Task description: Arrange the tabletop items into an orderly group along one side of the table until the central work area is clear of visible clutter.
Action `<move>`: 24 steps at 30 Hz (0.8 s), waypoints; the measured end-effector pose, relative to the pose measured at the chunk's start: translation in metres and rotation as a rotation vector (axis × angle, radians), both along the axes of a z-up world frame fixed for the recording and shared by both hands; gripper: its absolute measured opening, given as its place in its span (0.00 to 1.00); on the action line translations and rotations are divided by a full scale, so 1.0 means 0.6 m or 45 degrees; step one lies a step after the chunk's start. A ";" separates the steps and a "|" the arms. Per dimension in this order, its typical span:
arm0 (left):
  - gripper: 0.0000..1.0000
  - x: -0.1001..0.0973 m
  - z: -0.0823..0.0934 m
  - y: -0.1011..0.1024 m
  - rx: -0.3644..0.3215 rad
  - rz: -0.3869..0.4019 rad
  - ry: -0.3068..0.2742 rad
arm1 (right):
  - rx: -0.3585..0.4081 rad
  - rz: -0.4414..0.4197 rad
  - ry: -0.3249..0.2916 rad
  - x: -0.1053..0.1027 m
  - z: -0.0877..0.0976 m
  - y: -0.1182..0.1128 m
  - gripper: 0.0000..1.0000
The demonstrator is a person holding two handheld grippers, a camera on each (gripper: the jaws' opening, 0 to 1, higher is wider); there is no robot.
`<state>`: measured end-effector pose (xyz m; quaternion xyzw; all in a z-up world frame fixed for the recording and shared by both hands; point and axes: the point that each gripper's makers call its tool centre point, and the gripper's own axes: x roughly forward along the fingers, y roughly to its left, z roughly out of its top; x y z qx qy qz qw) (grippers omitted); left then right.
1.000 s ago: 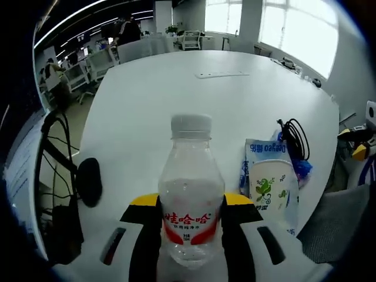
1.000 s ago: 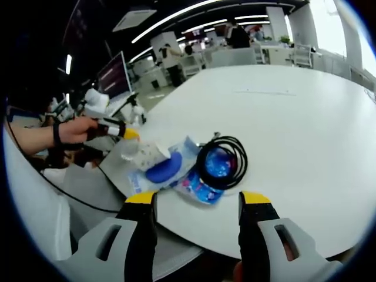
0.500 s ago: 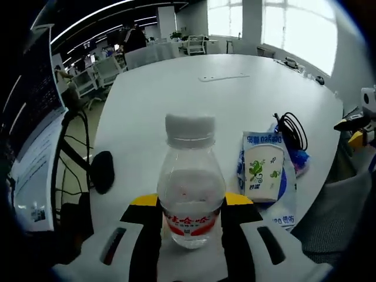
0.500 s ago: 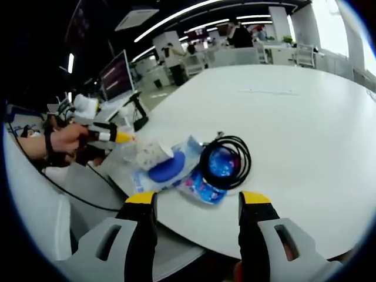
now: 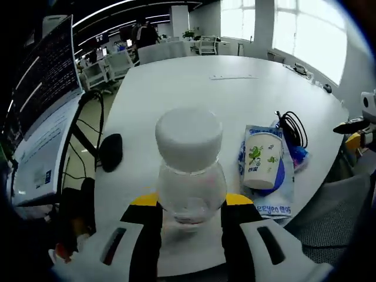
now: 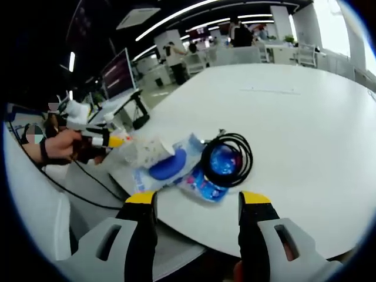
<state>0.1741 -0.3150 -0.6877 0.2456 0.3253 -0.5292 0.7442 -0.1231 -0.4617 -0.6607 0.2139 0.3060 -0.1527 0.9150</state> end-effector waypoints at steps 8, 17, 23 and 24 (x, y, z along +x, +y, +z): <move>0.38 0.004 -0.005 0.013 -0.027 0.064 0.002 | 0.004 0.010 0.007 -0.001 -0.003 0.002 0.54; 0.38 0.002 -0.004 0.013 -0.041 0.073 -0.001 | 0.001 0.012 0.007 0.001 -0.001 0.002 0.54; 0.38 0.004 -0.002 0.010 -0.044 0.084 0.000 | 0.003 0.007 0.007 -0.001 -0.001 0.003 0.54; 0.38 0.003 -0.002 0.010 -0.045 0.085 0.000 | 0.002 0.007 0.008 -0.001 -0.001 0.003 0.54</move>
